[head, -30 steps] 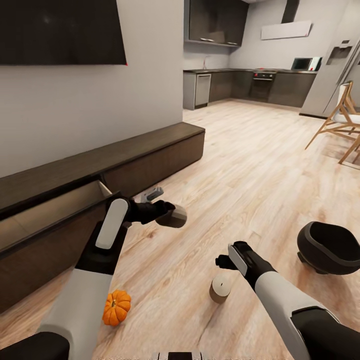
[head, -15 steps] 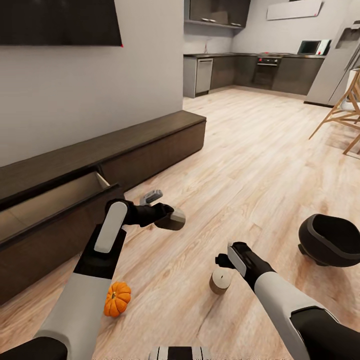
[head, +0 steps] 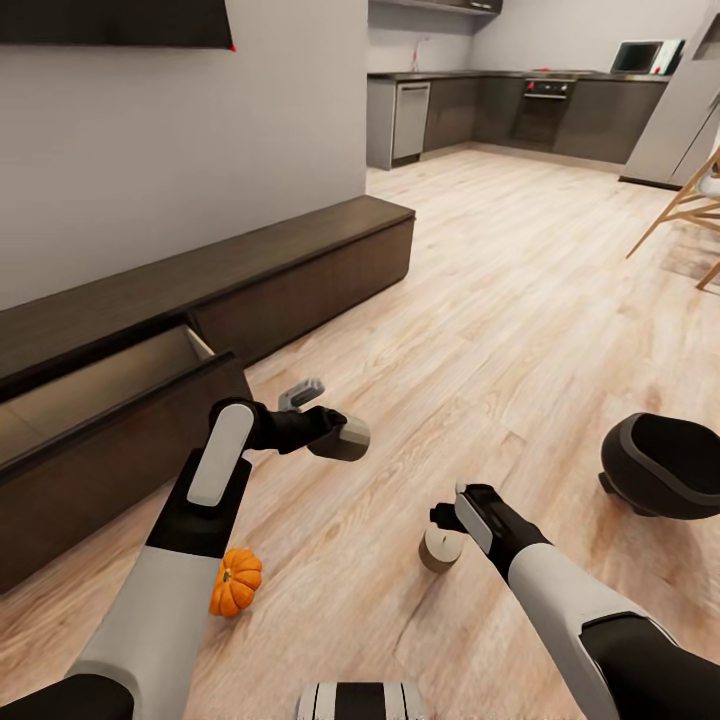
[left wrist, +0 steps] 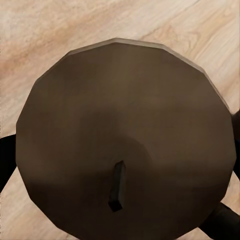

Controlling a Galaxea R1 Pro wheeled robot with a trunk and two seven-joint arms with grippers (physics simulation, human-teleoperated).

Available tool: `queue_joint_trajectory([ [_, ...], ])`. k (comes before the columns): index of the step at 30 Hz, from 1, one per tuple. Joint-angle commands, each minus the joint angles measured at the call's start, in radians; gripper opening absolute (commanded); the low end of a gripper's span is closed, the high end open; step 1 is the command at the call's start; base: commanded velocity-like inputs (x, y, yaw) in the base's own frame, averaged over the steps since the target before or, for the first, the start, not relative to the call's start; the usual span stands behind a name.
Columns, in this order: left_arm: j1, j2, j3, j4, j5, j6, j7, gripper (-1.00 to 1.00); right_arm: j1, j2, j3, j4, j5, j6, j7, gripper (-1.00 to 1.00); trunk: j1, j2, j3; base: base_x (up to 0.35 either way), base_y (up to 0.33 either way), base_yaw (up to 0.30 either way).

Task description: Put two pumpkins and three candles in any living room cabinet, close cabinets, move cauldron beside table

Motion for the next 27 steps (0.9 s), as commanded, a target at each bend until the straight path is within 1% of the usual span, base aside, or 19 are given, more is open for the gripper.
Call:
queue_joint_trajectory([
  [1, -0.001, 0.000, 0.000, -0.001, 0.011, 0.000, 0.010, -1.00, -0.001, 0.000, 0.008, -0.002, -0.010, 0.003, -0.009, 1.00, 0.000, -0.001, -0.005, 0.000, 0.000, 0.000],
  [14, 0.004, 0.002, 0.000, -0.001, 0.011, 0.000, 0.009, -1.00, -0.005, 0.002, 0.008, -0.008, -0.008, -0.009, -0.009, 1.00, 0.006, -0.004, -0.055, 0.000, 0.000, 0.000],
  [18, 0.005, 0.003, 0.000, -0.001, 0.010, 0.000, 0.009, -1.00, -0.014, -0.002, 0.009, -0.013, -0.009, -0.015, -0.008, 1.00, 0.008, -0.005, -0.070, 0.000, 0.000, 0.000],
  [22, 0.005, 0.005, 0.000, -0.001, 0.010, 0.000, 0.009, -1.00, -0.017, -0.004, 0.012, -0.015, -0.010, -0.066, -0.007, 1.00, 0.010, -0.006, -0.086, 0.000, 0.000, 0.000],
  [27, 0.005, 0.005, 0.000, -0.001, 0.011, 0.000, 0.009, -1.00, -0.017, -0.005, 0.013, -0.015, -0.011, -0.082, -0.006, 1.00, 0.012, -0.007, -0.105, 0.000, 0.000, 0.000],
])
